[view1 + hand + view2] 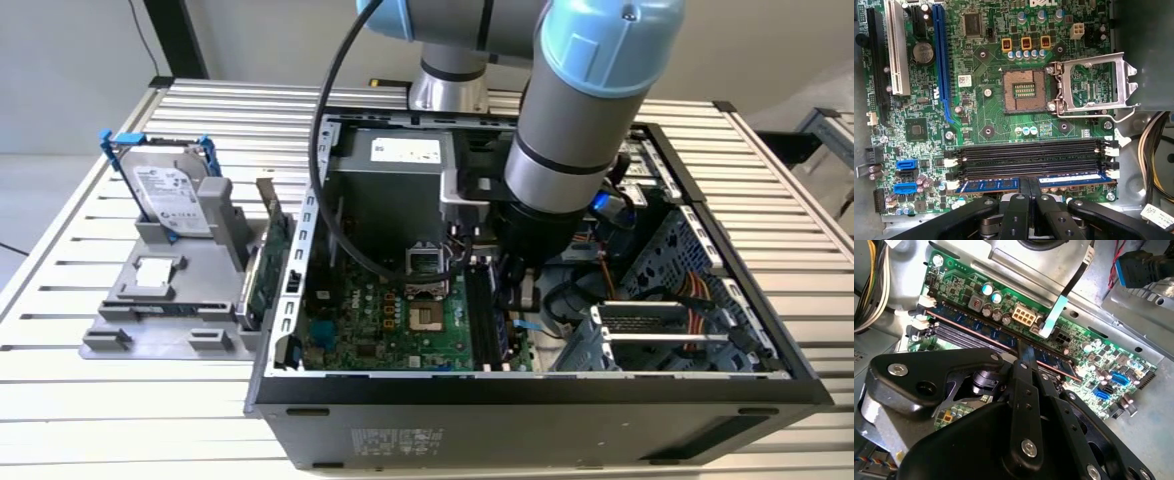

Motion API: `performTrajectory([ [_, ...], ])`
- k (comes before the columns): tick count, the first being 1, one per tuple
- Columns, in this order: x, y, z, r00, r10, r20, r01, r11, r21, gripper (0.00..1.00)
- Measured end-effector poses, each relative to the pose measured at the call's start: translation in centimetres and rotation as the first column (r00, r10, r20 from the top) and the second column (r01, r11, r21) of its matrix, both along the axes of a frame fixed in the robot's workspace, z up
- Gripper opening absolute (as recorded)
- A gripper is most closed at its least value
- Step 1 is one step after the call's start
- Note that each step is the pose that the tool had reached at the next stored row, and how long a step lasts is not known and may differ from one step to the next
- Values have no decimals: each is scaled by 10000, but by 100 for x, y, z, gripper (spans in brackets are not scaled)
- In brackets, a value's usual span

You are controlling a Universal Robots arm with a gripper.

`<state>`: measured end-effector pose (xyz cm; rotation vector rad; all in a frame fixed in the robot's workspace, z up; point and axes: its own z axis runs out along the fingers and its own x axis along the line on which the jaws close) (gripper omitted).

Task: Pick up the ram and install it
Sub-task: 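Press down the ram until it locks into place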

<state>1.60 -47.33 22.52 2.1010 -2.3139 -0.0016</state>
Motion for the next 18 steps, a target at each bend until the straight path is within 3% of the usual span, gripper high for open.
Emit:
performTrajectory([
  [10, 0, -1, -84, 10000, 0, -5, 0, 10000, -18, 0],
  [18, 0, 1, -75, 10000, -1, -3, 1, 10000, -15, 0],
])
